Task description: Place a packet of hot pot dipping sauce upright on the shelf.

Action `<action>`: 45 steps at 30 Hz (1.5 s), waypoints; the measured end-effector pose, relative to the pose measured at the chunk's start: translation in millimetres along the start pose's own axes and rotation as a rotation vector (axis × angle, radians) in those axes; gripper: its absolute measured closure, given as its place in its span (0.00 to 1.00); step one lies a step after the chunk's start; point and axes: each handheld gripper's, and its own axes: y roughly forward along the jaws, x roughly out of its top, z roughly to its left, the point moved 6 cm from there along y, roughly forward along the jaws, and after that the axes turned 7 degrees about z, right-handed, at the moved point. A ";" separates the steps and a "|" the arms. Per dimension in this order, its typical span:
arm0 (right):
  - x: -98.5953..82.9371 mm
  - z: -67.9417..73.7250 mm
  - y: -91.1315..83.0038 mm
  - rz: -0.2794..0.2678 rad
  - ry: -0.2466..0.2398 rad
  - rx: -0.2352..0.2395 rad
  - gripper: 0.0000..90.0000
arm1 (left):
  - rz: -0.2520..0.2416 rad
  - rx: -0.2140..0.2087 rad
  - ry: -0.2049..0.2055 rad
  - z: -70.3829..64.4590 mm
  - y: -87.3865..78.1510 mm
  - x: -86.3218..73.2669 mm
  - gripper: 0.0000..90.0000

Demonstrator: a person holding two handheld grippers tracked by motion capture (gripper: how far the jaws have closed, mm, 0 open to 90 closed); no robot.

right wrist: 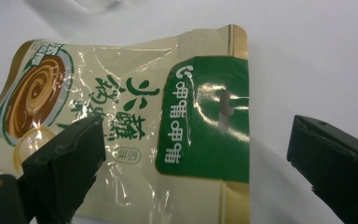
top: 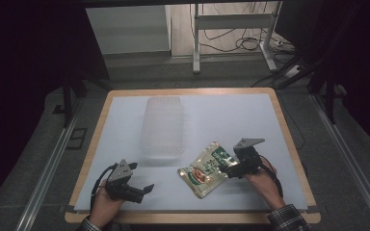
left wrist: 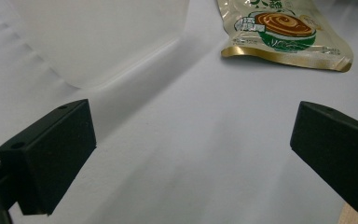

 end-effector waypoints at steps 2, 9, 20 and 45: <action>2.0 0.1 3.7 0.003 0.001 0.017 0.05 | 0.001 -0.001 0.002 -0.5 0.4 0.0 0.00; 7.4 -1.3 13.3 0.019 0.004 0.038 0.05 | 0.003 -0.003 0.006 -1.1 0.8 0.2 0.00; 16.5 -0.6 26.3 0.045 0.022 0.102 0.05 | 0.003 -0.002 0.005 -0.9 1.0 0.2 0.00; 36.6 35.8 7.4 0.072 -0.038 0.164 0.07 | 0.016 -0.004 0.015 -2.1 2.4 -0.3 0.00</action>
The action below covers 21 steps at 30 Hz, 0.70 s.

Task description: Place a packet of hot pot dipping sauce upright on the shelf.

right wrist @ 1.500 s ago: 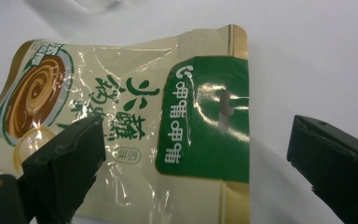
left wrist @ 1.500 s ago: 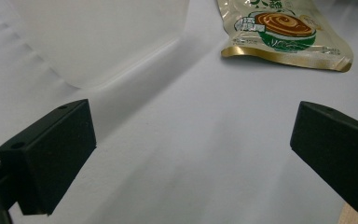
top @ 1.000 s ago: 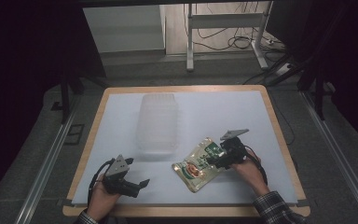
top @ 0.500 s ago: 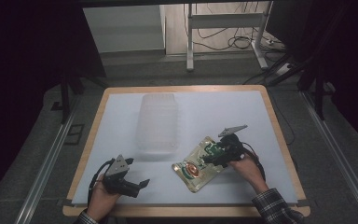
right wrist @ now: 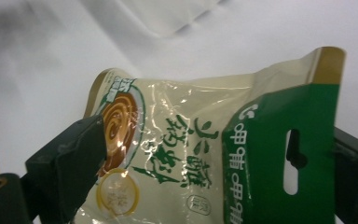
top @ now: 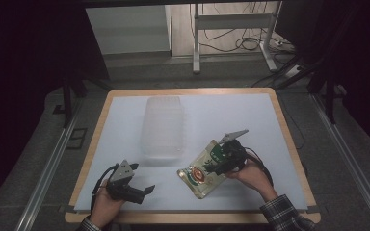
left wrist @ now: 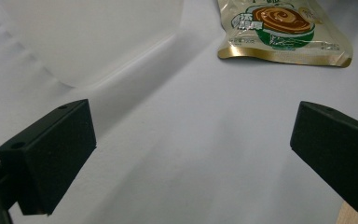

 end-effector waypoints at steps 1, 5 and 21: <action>-0.2 2.2 1.5 0.021 -0.021 -0.040 0.12 | 0.002 0.001 0.001 -0.1 0.3 0.0 0.00; -1.0 6.1 3.1 0.052 -0.068 -0.117 0.34 | 0.004 0.003 0.001 -0.4 0.8 0.0 0.00; -3.8 17.5 23.4 0.146 -0.064 -0.174 0.96 | 0.011 0.007 0.008 -1.7 2.0 -0.2 0.00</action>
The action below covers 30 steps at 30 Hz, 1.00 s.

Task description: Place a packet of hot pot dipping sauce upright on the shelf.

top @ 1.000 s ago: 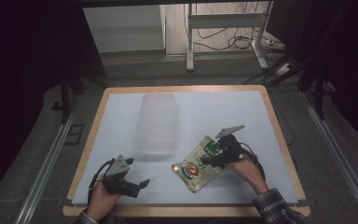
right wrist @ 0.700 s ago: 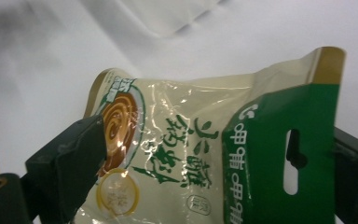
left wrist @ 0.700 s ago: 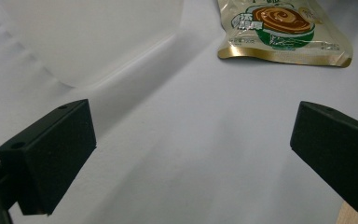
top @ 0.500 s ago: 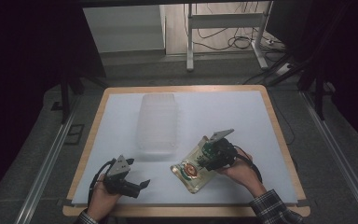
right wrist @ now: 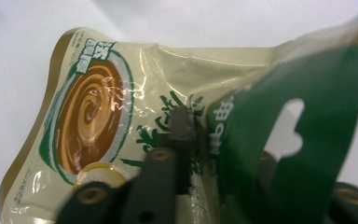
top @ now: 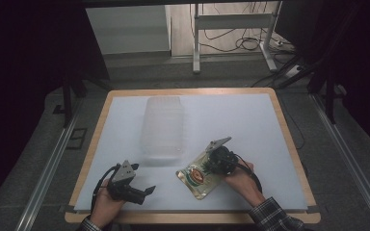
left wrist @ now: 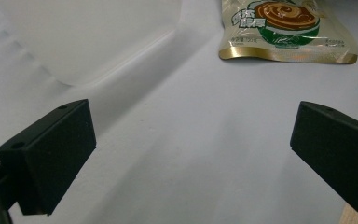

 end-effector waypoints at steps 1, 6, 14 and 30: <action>0.5 1.4 0.0 0.002 -0.004 -0.004 0.98 | 0.000 0.001 0.000 0.0 -0.1 -0.1 0.00; 2.4 4.2 -3.8 0.000 -0.029 -0.020 0.99 | -0.003 0.001 0.000 0.3 -0.7 0.0 0.00; 6.0 5.4 -19.9 -0.067 -0.070 -0.018 0.99 | -0.008 0.004 -0.002 0.9 -1.7 0.2 0.00; 17.2 17.0 -52.9 -0.159 -0.120 0.010 0.99 | -0.006 0.009 0.000 2.2 -3.0 -0.4 0.00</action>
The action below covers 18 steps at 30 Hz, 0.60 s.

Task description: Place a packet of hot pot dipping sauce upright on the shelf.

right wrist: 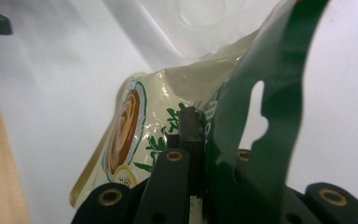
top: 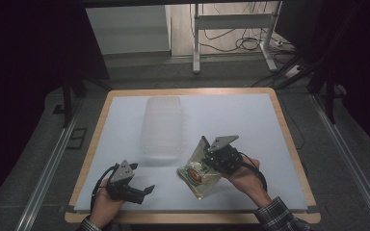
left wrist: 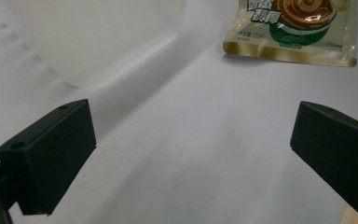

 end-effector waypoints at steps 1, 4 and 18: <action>0.0 0.0 0.0 0.000 0.000 0.000 0.99 | 0.000 0.000 0.000 0.0 0.0 0.0 0.00; 3.0 1.8 -5.8 -0.016 -0.012 -0.009 0.99 | -0.002 -0.001 -0.003 0.3 -0.3 0.0 0.00; 12.4 7.3 -32.3 -0.086 -0.012 0.006 0.99 | -0.010 0.000 -0.013 1.2 -0.6 0.3 0.00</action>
